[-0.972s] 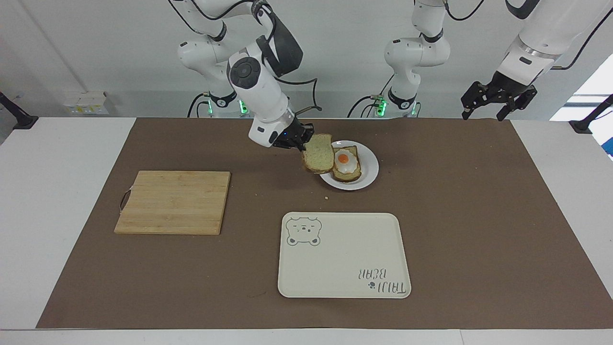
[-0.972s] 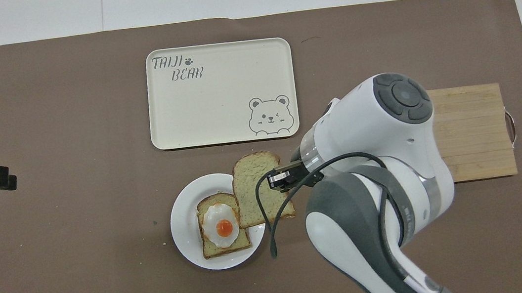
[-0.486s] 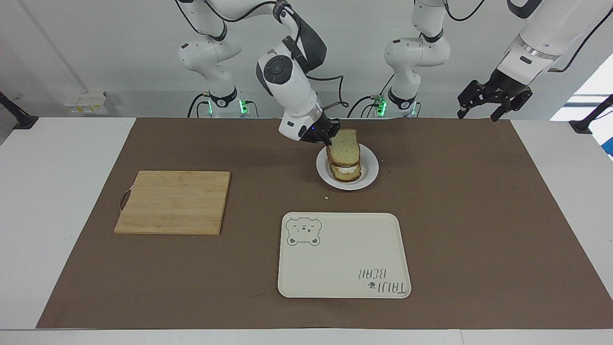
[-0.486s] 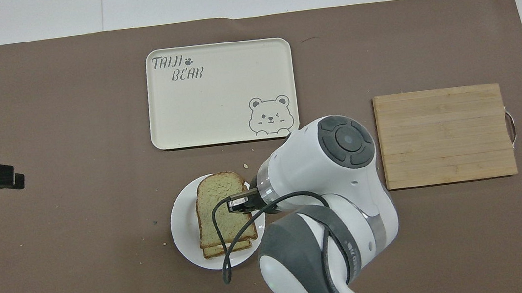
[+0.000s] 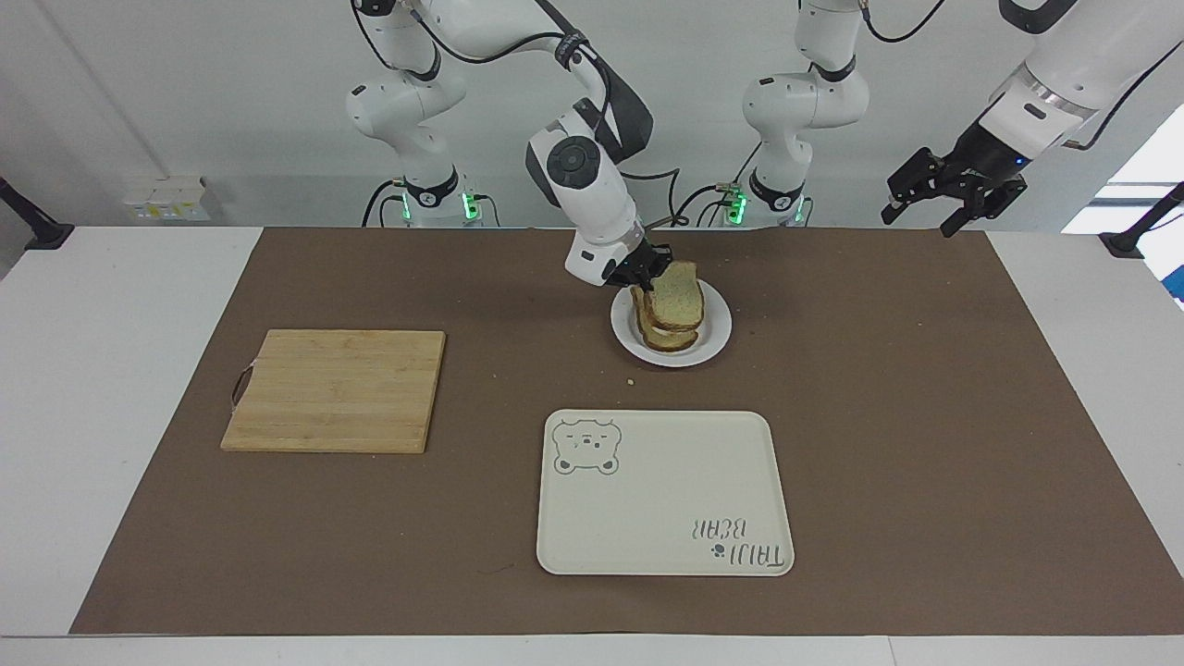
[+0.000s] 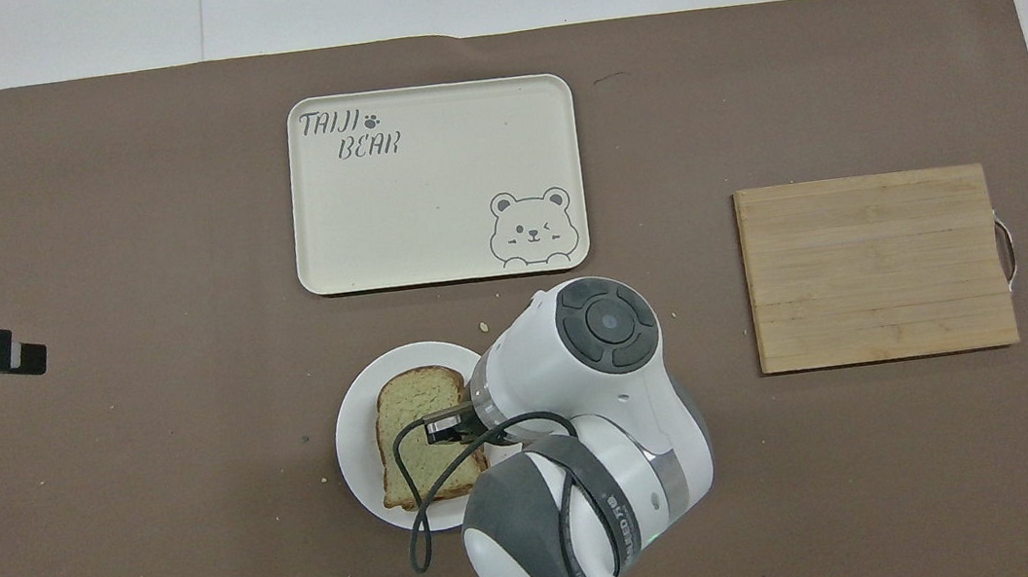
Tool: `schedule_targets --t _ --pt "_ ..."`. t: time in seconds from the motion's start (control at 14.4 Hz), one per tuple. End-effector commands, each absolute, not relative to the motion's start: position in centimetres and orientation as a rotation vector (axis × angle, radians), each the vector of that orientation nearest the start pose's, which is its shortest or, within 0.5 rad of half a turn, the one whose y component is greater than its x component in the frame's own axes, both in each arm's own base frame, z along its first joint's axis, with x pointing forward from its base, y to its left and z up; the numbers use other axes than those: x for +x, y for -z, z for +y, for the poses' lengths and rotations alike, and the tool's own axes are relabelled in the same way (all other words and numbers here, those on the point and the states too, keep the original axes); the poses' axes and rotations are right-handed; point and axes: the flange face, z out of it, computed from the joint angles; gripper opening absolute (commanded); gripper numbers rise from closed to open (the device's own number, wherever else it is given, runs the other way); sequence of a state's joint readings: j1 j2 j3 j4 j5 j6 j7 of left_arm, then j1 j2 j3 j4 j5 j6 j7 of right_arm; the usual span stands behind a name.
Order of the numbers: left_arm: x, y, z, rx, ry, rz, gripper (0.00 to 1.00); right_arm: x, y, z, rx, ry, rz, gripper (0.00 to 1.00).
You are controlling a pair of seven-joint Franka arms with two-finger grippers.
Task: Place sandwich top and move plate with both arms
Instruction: 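Lower the bread onto the egg toast and open the right gripper, then withdraw the right gripper while the left gripper reaches the plate rim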
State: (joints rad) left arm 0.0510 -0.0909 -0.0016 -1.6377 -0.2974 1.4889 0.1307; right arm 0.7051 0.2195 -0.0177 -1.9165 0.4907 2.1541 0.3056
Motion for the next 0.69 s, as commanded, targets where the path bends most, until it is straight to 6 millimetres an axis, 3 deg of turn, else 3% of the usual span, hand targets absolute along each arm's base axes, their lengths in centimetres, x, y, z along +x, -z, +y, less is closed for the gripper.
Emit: schedule_targets --t 0.0,0.21,0.49,0.62 --pt "51.1 -62.1 0.9 -3.538 -0.021 0.231 1.00 46.4 -36.9 40.4 -2.750 -0.219 -0.110 0.00" --pt "51.2 -58.4 2.1 -3.641 -0.005 0.326 1.00 46.1 -34.8 41.3 -2.764 -0.221 -0.108 0.00" --pt "51.3 -55.8 2.3 -3.692 0.016 0.309 1.00 46.0 -33.8 41.4 -2.772 -0.218 -0.099 0.00" --pt "51.2 -54.5 2.4 -3.696 -0.004 0.320 1.00 46.5 -33.6 40.9 -2.779 -0.219 -0.092 0.99"
